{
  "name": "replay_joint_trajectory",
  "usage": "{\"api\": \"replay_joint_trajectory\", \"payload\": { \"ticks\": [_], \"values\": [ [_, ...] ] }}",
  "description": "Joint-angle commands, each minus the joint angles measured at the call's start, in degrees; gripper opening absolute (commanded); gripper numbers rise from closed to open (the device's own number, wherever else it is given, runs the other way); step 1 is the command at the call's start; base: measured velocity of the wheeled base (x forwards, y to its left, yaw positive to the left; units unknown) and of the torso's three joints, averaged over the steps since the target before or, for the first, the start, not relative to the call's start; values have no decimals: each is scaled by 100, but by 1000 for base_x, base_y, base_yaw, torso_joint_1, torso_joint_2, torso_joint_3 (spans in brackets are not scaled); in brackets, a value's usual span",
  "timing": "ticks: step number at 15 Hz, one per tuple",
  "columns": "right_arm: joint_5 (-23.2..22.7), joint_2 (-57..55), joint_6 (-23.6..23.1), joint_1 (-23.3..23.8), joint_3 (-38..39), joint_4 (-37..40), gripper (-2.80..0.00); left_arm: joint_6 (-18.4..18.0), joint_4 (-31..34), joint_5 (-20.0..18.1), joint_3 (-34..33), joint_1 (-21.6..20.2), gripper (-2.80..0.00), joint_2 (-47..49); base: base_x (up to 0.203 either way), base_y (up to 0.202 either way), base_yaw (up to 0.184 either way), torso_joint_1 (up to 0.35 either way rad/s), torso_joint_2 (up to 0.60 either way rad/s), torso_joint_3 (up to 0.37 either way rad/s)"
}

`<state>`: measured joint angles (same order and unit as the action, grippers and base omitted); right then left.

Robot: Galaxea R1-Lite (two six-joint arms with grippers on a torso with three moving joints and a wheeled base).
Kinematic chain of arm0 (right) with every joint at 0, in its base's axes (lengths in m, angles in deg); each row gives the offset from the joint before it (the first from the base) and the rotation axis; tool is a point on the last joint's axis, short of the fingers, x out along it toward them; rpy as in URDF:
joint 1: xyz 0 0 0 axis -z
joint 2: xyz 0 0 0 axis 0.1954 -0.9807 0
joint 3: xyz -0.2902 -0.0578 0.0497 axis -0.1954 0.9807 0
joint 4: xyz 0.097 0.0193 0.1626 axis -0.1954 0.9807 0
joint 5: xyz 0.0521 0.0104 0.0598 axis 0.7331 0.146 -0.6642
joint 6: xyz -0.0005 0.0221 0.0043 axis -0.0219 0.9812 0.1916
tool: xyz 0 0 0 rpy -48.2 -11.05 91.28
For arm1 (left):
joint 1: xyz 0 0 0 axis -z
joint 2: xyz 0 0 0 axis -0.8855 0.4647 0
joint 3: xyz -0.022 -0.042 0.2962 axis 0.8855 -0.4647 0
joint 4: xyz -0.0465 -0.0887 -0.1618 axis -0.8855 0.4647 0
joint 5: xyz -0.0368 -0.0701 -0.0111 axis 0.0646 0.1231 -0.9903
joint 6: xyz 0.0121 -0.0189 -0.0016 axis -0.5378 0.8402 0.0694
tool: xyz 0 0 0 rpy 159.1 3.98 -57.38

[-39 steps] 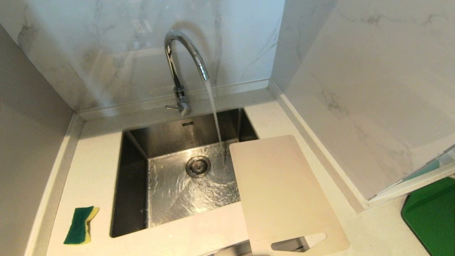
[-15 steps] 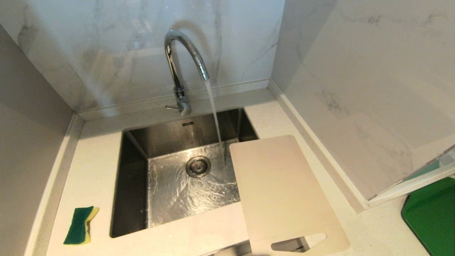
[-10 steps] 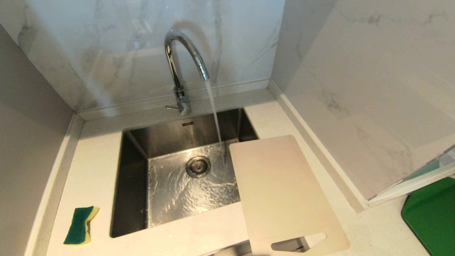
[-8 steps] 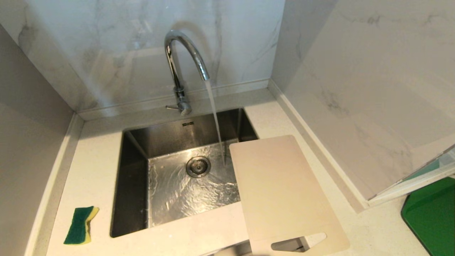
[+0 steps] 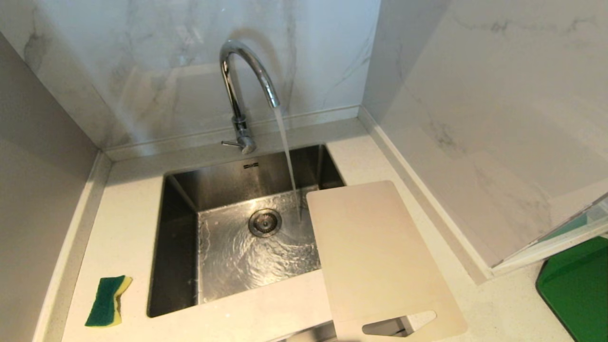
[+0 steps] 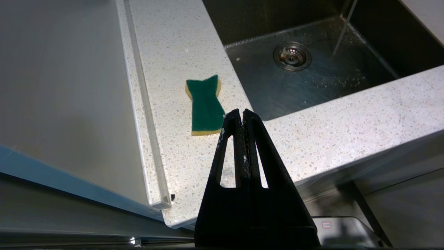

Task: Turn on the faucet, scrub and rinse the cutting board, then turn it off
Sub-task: Turn off the tap

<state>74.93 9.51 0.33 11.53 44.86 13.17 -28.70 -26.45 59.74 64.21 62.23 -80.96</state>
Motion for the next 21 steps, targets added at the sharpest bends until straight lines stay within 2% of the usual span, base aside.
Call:
{"api": "replay_joint_trajectory", "payload": {
  "ticks": [1,6,11,21],
  "values": [
    [-4,2,-7,0,0,-2,-280,-11,0,7,-9,-5,-280,-13,0,0,0,0,0,0],
    [-4,2,-7,0,0,-2,-280,-140,62,39,18,-10,-280,-13,0,0,0,0,0,0],
    [-4,2,-7,0,0,-2,-280,-1006,143,-151,49,-10,-280,-4,0,0,0,0,0,0],
    [-4,2,-7,0,0,-2,-280,-981,213,-152,123,-9,-280,-9,0,0,0,0,0,0]
  ]
}}
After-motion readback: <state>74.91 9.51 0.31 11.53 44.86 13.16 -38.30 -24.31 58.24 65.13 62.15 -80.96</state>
